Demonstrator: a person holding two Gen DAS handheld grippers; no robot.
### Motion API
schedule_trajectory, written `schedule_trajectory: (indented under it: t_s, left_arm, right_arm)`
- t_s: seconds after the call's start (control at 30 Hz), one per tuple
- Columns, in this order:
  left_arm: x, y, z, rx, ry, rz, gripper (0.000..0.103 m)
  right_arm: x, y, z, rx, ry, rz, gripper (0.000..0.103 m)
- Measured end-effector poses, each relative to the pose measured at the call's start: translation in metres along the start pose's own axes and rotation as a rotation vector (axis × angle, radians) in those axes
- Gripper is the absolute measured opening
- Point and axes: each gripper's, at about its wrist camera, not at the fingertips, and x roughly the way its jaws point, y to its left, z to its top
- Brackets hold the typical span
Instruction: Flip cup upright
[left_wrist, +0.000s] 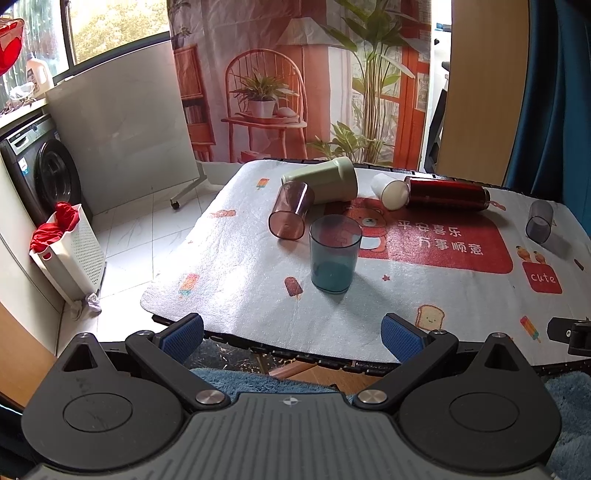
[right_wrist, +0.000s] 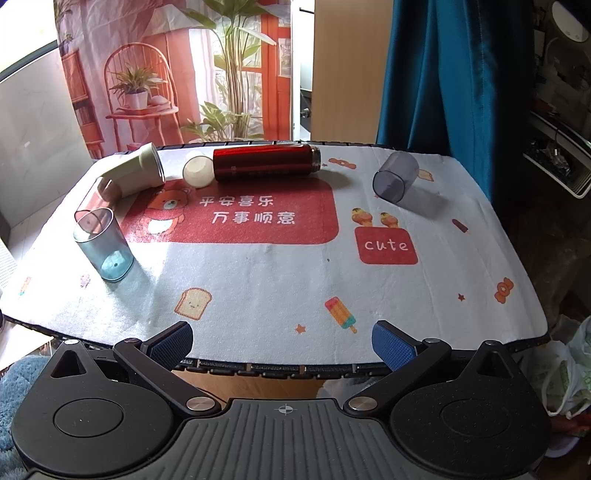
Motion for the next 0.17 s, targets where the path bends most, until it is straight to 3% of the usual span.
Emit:
schedule_trajectory:
  t_s: [0.17]
  left_arm:
    - [-0.0004, -0.0001, -0.0003, -0.002, 0.003, 0.002, 0.103]
  right_arm:
    - [0.0, 0.0, 0.0001, -0.001, 0.0, 0.0, 0.103]
